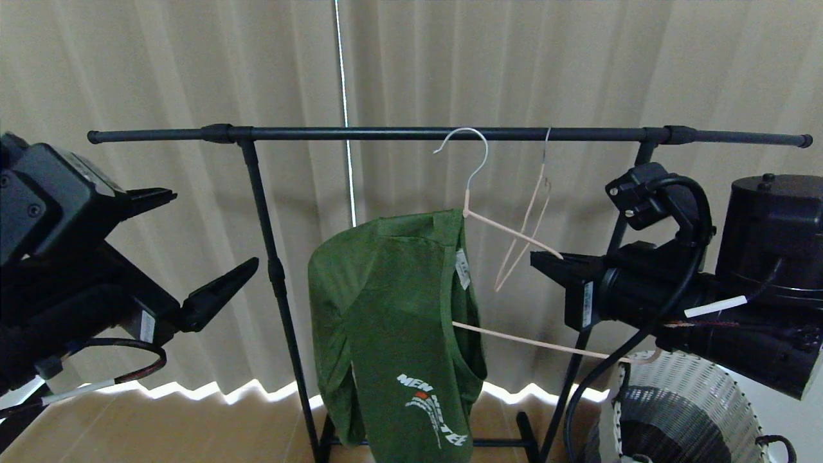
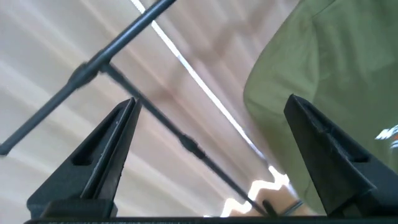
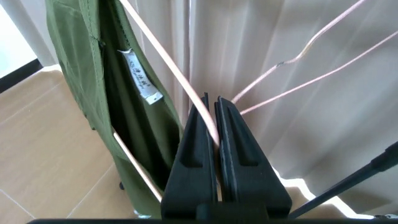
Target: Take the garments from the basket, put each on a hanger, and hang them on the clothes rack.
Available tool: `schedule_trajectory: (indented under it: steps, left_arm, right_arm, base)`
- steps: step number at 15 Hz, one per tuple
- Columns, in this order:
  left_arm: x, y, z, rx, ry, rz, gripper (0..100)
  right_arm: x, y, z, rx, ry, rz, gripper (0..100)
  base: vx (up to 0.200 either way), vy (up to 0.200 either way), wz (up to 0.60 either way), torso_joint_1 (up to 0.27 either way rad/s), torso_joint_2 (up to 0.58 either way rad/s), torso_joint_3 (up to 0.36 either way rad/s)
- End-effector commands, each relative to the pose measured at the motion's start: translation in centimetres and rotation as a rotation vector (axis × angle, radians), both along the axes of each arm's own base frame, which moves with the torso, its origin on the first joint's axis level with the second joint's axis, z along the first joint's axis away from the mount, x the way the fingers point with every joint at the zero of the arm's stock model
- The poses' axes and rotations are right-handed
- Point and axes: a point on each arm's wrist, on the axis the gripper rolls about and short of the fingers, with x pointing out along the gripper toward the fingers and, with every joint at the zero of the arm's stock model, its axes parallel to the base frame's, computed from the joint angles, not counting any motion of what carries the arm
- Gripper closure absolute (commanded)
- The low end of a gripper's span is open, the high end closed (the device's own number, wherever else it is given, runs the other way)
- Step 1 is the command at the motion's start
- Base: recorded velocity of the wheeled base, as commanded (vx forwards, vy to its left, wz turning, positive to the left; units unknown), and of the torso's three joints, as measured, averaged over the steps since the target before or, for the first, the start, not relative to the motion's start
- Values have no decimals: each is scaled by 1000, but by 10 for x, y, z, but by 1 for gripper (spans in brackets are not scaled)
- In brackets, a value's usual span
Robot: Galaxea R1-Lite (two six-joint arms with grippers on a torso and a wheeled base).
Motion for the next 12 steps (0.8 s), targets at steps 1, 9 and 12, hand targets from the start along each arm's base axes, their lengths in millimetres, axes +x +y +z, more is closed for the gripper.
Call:
schedule_trajectory:
  steps: [1,9,12]
  left_arm:
    - [1,-1,1,-5,-9,-41,0]
    - [17,-10,13,4,-49,-91,0]
    - [35,-21,13,54,-49,-189,0]
  right_arm:
    - [-1,-1,-2,-10,1,1,100]
    - [-4,-2,-7,-28,9,7,100]
    - [-4,-2,-8,-27,11,12,100]
  base:
    - [0,0,0,0,0,0]
    - [0,0,0,0,0,0]
    - [0,0,0,0,0,0]
